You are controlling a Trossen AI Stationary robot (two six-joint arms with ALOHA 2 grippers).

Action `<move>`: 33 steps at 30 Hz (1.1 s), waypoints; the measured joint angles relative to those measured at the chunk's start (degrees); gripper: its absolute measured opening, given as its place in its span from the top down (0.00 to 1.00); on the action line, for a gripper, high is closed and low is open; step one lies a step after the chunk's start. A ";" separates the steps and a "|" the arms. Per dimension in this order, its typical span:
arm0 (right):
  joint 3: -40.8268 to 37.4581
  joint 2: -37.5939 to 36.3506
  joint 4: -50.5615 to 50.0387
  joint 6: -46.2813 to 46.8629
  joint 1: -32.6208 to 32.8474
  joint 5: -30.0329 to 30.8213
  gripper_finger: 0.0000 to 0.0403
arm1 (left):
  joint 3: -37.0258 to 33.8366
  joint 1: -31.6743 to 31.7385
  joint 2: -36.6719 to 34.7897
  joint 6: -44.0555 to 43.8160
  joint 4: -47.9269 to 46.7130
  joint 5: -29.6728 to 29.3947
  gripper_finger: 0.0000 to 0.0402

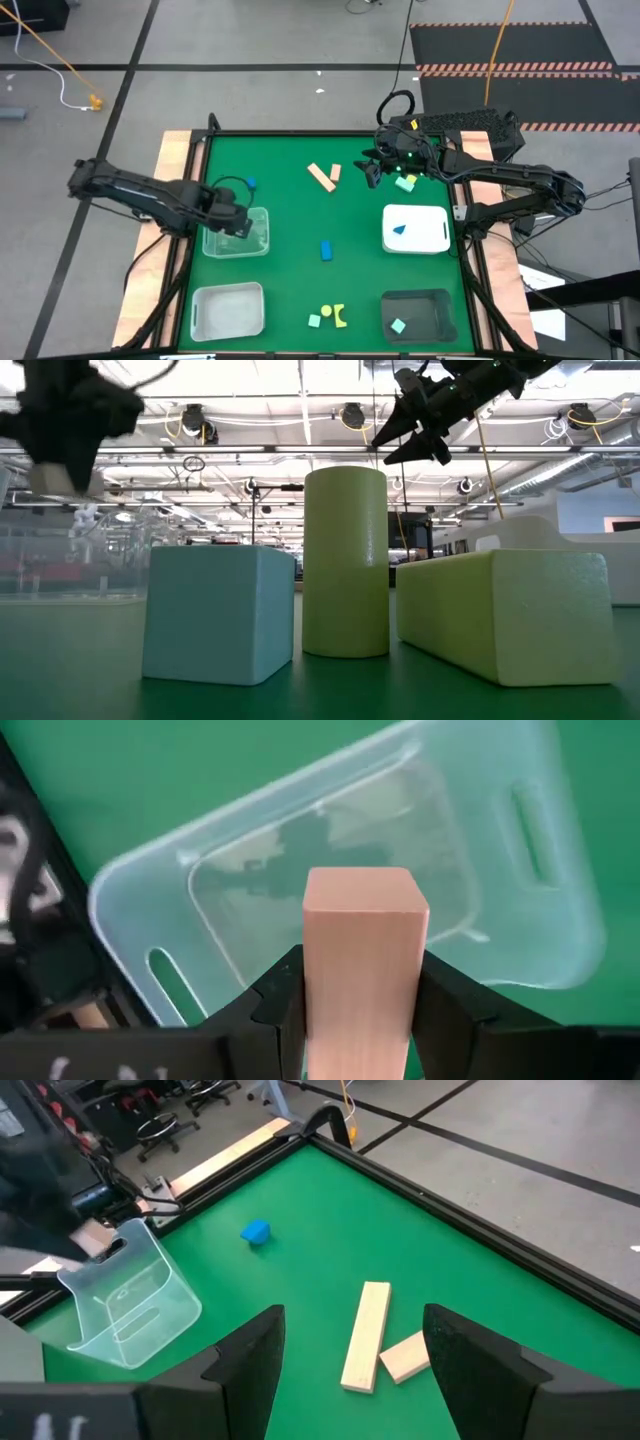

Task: Sort & place blocks by color
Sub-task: Put the top left brown block into the transparent bin, then put the top left blue block into the white bin

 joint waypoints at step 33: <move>0.00 0.00 -1.86 0.02 0.00 0.03 0.43 | 2.23 1.51 0.41 -0.19 13.51 -23.65 0.44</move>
